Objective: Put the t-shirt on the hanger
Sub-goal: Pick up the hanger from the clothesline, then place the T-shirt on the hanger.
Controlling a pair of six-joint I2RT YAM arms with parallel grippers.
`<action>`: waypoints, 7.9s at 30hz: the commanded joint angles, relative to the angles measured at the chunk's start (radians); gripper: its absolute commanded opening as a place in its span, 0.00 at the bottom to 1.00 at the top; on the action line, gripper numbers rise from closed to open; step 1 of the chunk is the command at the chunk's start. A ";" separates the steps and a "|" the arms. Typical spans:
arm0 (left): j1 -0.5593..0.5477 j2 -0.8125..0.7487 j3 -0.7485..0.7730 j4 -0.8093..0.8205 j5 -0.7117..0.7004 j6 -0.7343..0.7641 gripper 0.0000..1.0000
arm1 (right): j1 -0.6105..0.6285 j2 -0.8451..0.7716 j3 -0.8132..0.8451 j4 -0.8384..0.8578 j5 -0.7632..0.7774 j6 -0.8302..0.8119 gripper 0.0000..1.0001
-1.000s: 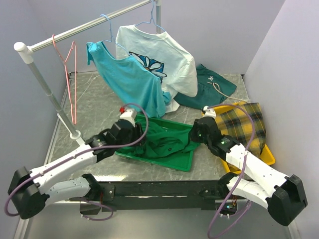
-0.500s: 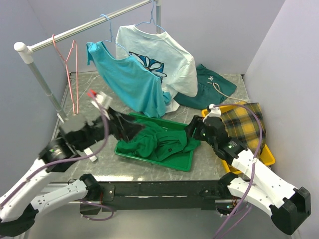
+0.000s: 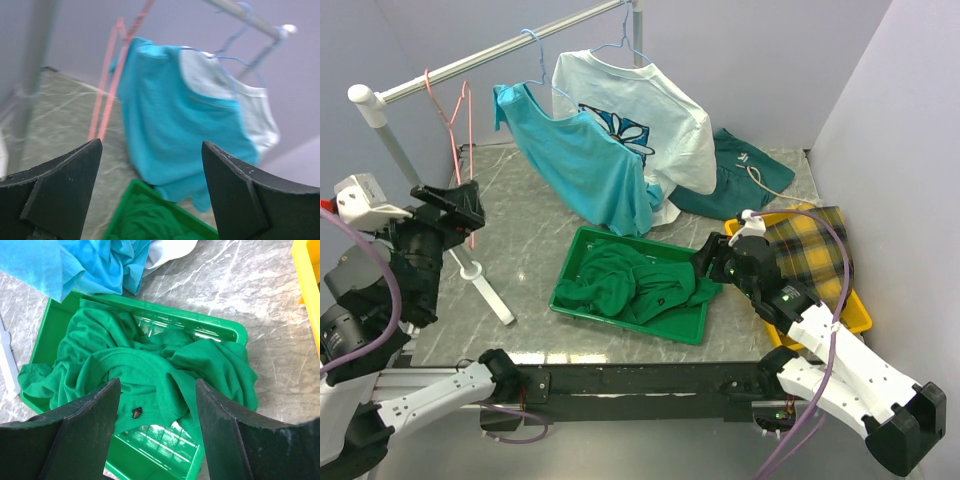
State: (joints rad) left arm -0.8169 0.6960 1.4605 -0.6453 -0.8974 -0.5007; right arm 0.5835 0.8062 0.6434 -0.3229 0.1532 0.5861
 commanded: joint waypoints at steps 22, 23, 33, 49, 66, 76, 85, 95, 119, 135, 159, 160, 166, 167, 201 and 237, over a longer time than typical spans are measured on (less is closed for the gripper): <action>0.254 0.221 0.115 0.004 0.035 0.180 0.99 | -0.007 -0.013 -0.007 0.048 -0.053 -0.012 0.68; 0.292 0.232 0.124 0.000 0.051 0.180 0.99 | -0.005 -0.013 -0.007 0.048 -0.055 -0.012 0.68; 0.726 0.379 0.221 -0.048 0.575 0.151 0.97 | -0.007 -0.032 0.007 0.019 -0.050 -0.025 0.68; 0.880 0.396 0.132 0.041 0.908 0.056 0.48 | -0.007 -0.052 0.009 -0.007 -0.050 -0.038 0.69; 0.887 0.364 0.052 0.164 1.035 -0.035 0.01 | -0.007 -0.059 0.028 -0.021 -0.049 -0.042 0.69; 0.887 0.392 0.144 0.173 1.172 -0.007 0.01 | -0.007 -0.053 0.038 -0.016 -0.057 -0.039 0.69; 0.880 0.272 -0.058 0.251 1.338 -0.032 0.01 | -0.005 -0.055 0.038 -0.007 -0.087 -0.034 0.69; 0.823 0.068 -0.233 0.239 1.437 -0.027 0.01 | -0.004 -0.081 0.033 0.050 -0.152 -0.038 0.77; 0.154 0.213 -0.016 0.003 1.511 0.217 0.01 | -0.005 -0.222 0.133 -0.054 0.039 -0.023 0.80; -0.099 0.076 -0.387 -0.086 1.327 0.105 0.01 | 0.039 -0.317 -0.194 -0.051 -0.017 0.063 0.72; -0.099 0.022 -0.669 0.053 1.451 -0.053 0.01 | 0.331 0.074 -0.116 0.091 0.315 0.072 0.54; -0.100 0.026 -0.674 0.064 1.447 -0.050 0.01 | 0.332 0.080 -0.114 0.088 0.319 0.075 0.53; -0.099 0.059 -0.700 0.098 1.444 -0.048 0.01 | 0.329 0.097 -0.123 0.107 0.327 0.073 0.54; -0.100 0.062 -0.703 0.111 1.442 -0.048 0.01 | 0.331 0.100 -0.122 0.110 0.327 0.072 0.54; -0.099 0.010 -0.787 0.619 1.484 -0.059 0.01 | 0.332 0.143 0.423 -0.001 0.068 -0.137 0.00; -0.086 0.258 -1.051 1.543 1.263 -0.288 0.01 | 0.480 -0.093 0.288 -0.165 0.310 -0.025 0.01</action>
State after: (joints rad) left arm -0.8722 0.9203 0.4030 0.7292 0.3546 -0.7807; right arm 1.0580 0.7532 0.9138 -0.4698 0.3611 0.5343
